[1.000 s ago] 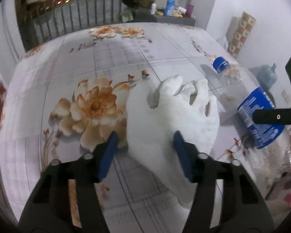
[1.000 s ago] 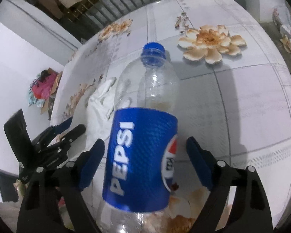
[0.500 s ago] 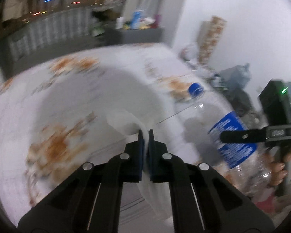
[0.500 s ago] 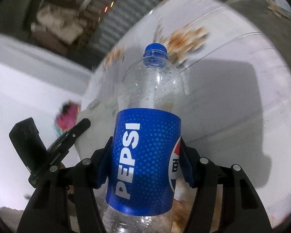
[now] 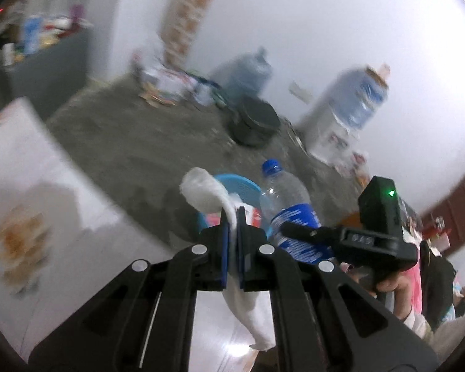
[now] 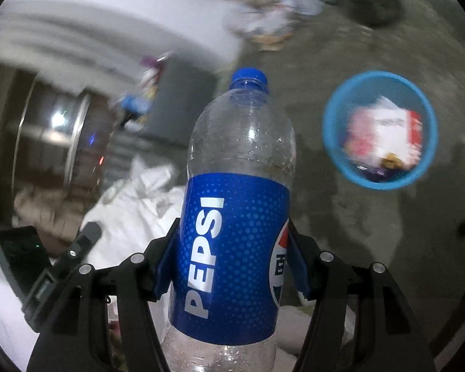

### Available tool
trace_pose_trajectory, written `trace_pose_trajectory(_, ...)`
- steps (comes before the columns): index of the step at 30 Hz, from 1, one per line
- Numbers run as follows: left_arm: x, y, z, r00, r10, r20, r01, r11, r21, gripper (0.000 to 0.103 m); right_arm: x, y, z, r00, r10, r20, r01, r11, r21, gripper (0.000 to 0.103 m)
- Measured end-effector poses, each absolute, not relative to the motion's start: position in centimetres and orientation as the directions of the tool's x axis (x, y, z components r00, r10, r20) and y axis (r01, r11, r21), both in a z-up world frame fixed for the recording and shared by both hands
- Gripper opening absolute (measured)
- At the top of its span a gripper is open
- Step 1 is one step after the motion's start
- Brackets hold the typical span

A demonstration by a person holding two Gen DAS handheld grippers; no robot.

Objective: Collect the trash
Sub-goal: 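Carry the tissue and Pepsi bottle over the blue wastebasket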

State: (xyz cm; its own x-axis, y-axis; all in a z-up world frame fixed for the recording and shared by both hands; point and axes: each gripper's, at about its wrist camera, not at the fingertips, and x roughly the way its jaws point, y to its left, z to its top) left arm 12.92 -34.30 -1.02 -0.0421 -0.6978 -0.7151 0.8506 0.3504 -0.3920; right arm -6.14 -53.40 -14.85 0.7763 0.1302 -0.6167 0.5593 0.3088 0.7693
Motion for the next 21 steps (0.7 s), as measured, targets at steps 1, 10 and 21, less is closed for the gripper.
trace_pose_trajectory(1, 12.7, -35.9, -1.7, -0.062, -0.686, -0.725, 0.856, 0.337, -0.392, 0.003, -6.6, -54.4, -15.8, 0.773, 0.129, -0.621, 0.574, 0.276, 0.771, 0.061)
trace_pose_trajectory(10, 12.6, -50.6, -9.2, -0.108, -0.547, -0.83, 0.868, 0.356, -0.347, 0.068, -5.9, -64.7, -25.3, 0.758, 0.079, -0.647, 0.648, 0.013, 0.761, 0.081)
trace_pose_trajectory(21, 14.8, -49.0, -10.0, -0.089, -0.583, -0.808, 0.797, 0.445, -0.409, 0.069, -7.6, -66.3, -30.3, 0.663, -0.007, -0.749, 0.748, -0.034, 0.662, 0.087)
